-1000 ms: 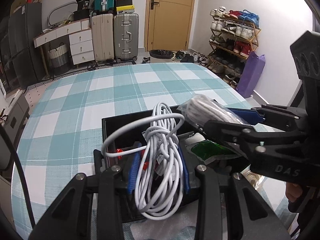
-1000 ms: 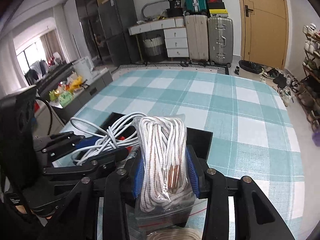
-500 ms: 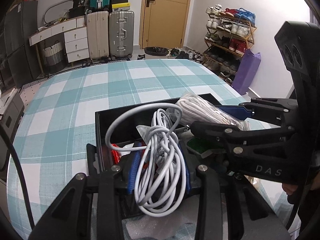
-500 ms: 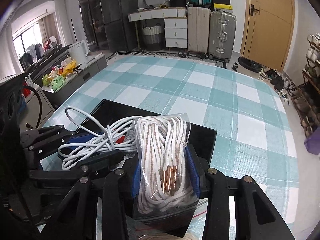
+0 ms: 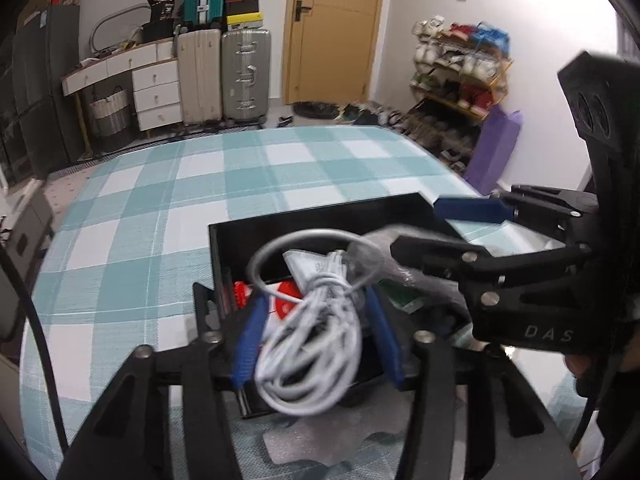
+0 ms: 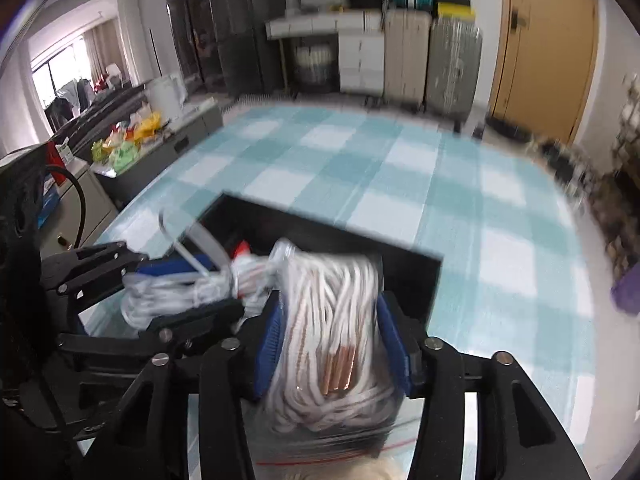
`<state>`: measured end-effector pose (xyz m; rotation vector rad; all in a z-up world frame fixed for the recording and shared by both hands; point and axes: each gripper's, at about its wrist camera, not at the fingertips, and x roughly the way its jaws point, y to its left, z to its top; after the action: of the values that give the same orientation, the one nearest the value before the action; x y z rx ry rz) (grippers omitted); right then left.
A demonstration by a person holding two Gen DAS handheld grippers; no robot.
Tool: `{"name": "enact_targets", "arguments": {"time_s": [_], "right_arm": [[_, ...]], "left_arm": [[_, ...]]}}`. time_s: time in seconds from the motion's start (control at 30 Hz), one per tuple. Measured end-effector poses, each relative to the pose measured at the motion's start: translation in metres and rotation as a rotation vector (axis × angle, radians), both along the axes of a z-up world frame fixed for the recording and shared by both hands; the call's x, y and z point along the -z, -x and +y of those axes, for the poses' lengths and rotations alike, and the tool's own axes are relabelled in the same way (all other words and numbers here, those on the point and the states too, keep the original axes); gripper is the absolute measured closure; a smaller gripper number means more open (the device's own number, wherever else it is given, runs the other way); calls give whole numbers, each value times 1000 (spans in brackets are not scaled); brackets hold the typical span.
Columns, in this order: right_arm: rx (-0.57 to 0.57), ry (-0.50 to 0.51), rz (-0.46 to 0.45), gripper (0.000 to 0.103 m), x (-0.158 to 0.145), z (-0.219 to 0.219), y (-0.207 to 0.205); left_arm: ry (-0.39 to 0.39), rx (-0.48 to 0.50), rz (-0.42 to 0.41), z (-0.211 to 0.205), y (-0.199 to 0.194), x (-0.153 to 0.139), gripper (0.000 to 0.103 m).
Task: Organize soft objects
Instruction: 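Carry the cable coil with the left tool while the right carries the bagged rope into the box, then withdraw both tools from the box toward the foam piece and bagged cream strap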
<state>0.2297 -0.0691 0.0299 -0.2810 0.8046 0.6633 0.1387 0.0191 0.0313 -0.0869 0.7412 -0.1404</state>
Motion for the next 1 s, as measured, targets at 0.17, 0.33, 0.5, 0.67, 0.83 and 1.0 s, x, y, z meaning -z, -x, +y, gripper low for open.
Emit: {"name": "enact_targets", "arguments": {"time_s": [0.17, 0.33, 0.5, 0.67, 0.83, 1.0], "right_arm": [[29, -48, -104, 14, -18, -15, 12], [60, -85, -112, 1, -27, -36, 22], [54, -125, -118, 1, -32, -58, 44], [52, -142, -103, 1, -26, -72, 65], [45, -122, -88, 1, -16, -80, 83], [21, -95, -65, 1, -6, -82, 91]], "left_arm": [[24, 12, -30, 0, 8, -7, 17], [8, -5, -53, -1, 21, -14, 0], [-7, -38, -52, 4, 35, -15, 0], [-4, -71, -49, 9, 52, -14, 0], [-19, -78, -39, 5, 64, -7, 0], [-29, -88, -12, 0, 71, 3, 0]]}}
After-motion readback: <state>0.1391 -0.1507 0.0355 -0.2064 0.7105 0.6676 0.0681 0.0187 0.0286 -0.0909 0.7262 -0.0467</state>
